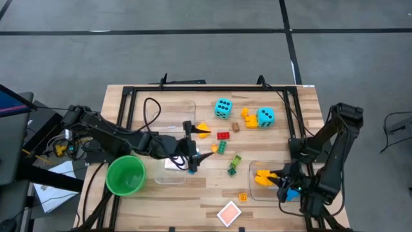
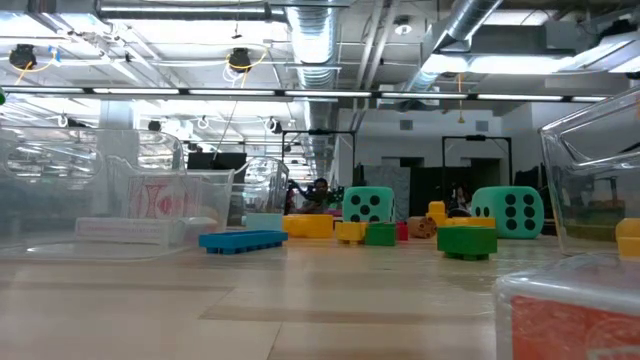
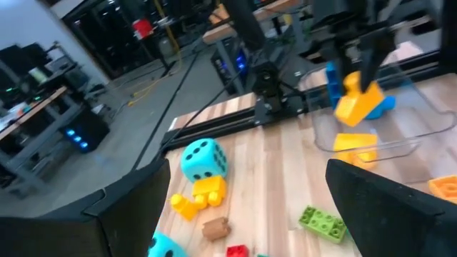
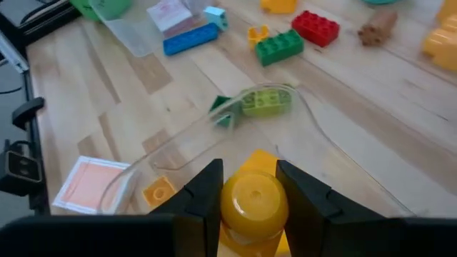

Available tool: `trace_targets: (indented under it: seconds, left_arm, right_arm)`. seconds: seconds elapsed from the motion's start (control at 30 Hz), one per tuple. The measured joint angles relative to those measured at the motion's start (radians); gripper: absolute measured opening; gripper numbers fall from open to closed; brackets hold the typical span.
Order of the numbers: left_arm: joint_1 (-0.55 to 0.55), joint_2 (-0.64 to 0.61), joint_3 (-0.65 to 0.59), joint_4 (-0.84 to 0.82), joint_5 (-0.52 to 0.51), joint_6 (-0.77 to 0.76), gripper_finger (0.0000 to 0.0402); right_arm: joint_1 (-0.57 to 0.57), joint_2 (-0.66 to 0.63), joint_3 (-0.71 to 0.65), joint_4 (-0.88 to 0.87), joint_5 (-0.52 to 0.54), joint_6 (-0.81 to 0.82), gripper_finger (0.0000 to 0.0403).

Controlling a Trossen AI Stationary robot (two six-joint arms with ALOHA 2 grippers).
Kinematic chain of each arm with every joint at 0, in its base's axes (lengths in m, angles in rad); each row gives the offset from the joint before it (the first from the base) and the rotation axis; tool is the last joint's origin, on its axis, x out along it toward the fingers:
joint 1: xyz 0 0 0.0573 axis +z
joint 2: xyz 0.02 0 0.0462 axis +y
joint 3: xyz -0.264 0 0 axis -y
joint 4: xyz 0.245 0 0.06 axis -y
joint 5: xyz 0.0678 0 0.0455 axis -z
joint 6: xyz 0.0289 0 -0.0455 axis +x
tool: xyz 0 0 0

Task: Pick & Place Toys
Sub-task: Put the yellow game piece into the bottom right transparent bin

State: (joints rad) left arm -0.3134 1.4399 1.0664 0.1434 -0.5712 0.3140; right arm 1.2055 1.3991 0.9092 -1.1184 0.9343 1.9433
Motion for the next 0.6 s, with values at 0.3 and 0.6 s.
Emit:
trace_targets:
  seconds: [0.3, 0.6]
  left_arm:
    - [0.000, 0.000, 0.000, 0.017, 0.048, -0.002, 0.0369]
    - [0.000, 0.000, 0.000, 0.015, 0.048, -0.004, 0.0369]
  right_arm:
    - [-0.066, 0.016, 0.000, -0.011, -0.047, 0.040, 0.0108]
    - [-0.155, 0.016, 0.000, 0.077, -0.075, -0.124, 0.0108]
